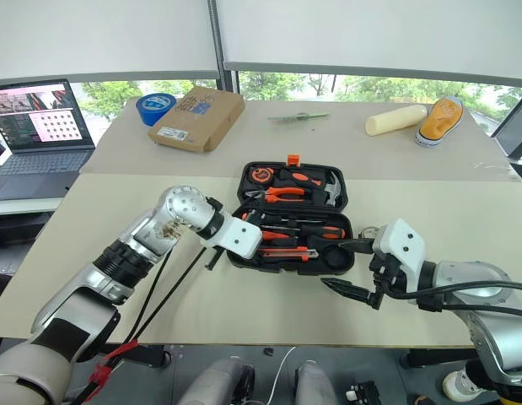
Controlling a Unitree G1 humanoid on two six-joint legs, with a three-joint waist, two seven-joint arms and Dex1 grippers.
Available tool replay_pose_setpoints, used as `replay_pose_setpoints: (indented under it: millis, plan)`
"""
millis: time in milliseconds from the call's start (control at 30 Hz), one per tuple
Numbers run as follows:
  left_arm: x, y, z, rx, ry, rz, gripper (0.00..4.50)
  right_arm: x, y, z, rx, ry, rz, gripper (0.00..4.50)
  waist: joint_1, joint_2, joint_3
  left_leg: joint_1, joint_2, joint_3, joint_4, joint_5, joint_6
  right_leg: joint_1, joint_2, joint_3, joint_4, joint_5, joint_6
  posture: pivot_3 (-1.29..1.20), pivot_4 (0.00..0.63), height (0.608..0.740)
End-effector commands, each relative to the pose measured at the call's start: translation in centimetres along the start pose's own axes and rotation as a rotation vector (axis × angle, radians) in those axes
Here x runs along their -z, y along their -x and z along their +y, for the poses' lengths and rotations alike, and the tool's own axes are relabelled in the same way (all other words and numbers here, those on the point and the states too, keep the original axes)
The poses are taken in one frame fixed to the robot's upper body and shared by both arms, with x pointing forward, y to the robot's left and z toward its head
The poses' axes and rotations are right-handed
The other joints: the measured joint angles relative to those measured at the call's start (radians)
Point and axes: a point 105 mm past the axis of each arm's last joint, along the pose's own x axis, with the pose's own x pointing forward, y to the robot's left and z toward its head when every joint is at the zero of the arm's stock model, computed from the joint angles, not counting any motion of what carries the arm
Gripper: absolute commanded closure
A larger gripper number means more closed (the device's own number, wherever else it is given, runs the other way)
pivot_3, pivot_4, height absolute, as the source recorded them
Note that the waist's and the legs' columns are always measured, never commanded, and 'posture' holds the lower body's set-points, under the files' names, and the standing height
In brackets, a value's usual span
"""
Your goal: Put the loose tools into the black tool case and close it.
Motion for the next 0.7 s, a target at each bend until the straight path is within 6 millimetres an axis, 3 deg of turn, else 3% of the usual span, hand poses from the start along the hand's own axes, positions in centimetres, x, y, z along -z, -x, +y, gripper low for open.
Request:
replay_pose_setpoints:
  millis: [33,300,433,533,700]
  plan:
    - [2.2,-1.2,-0.5,0.002,0.068,0.084,4.43,-1.0,0.4,0.0,0.026,0.04,-0.033,0.0,0.003,0.0,0.0,0.0,0.0,0.0,0.0,0.0,0.0,0.001,0.0,0.0,0.0,0.0,0.0,0.0,0.15,0.738]
    - [0.8,0.8,1.0,-0.045,0.154,-0.024,4.43,-0.8,0.7,-0.2,0.053,0.031,-0.031,0.0,0.004,0.0,0.0,0.002,0.0,0.0,0.0,0.0,0.001,0.007,0.0,0.0,-0.001,0.0,0.0,0.0,0.15,0.738]
    - [-0.8,3.4,2.5,-0.103,0.23,-0.133,4.43,-0.9,1.4,-0.7,0.088,0.033,-0.032,0.0,-0.009,0.0,0.0,-0.004,0.0,0.0,0.0,0.0,0.001,-0.001,0.001,0.0,0.001,0.0,0.0,0.0,0.15,0.738]
    - [-2.0,6.1,2.8,-0.125,0.285,-0.238,3.8,-1.0,2.5,-1.4,0.143,0.024,-0.031,0.0,-0.015,-0.001,0.001,-0.009,0.0,0.001,0.0,0.0,0.0,-0.008,0.002,0.0,0.004,0.0,0.0,0.0,0.15,0.738]
    - [-2.8,10.3,2.3,-0.212,0.308,-0.359,1.91,0.0,6.0,-2.1,0.254,-0.053,0.002,0.0,-0.018,0.0,0.001,-0.011,0.001,0.0,-0.001,0.001,-0.001,-0.009,0.002,0.001,0.003,0.0,0.0,0.0,0.15,0.738]
